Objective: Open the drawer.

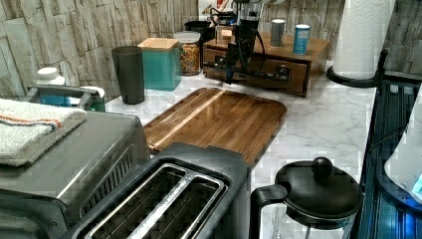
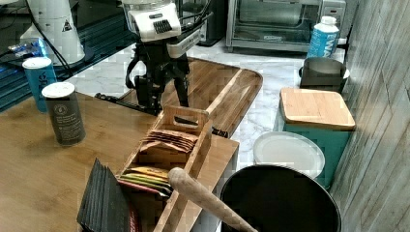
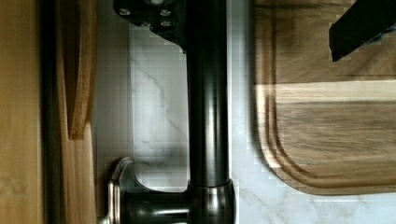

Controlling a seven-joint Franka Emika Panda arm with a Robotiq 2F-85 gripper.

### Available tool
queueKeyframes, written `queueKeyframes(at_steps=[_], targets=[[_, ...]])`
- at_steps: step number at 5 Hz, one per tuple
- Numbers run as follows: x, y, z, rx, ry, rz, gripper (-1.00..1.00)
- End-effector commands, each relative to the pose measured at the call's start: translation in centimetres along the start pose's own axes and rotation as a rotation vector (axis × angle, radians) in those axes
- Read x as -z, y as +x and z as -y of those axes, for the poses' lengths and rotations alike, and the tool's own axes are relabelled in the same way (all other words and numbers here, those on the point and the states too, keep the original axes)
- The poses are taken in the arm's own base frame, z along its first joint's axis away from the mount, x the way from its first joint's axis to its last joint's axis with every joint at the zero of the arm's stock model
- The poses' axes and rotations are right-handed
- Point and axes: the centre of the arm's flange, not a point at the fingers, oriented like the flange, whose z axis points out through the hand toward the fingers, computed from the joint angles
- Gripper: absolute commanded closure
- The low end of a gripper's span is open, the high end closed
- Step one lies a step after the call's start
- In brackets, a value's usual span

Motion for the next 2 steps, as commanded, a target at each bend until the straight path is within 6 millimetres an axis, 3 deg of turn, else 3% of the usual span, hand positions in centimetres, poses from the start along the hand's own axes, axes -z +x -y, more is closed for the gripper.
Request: queueKeyframes(at_steps=[1, 2], targets=[[-4.8, -3.5, 20.9, 0.162, 0.085, 0.138, -1.00], [-4.7, -3.8, 24.0, 0.203, 0.094, 0.158, -1.00]])
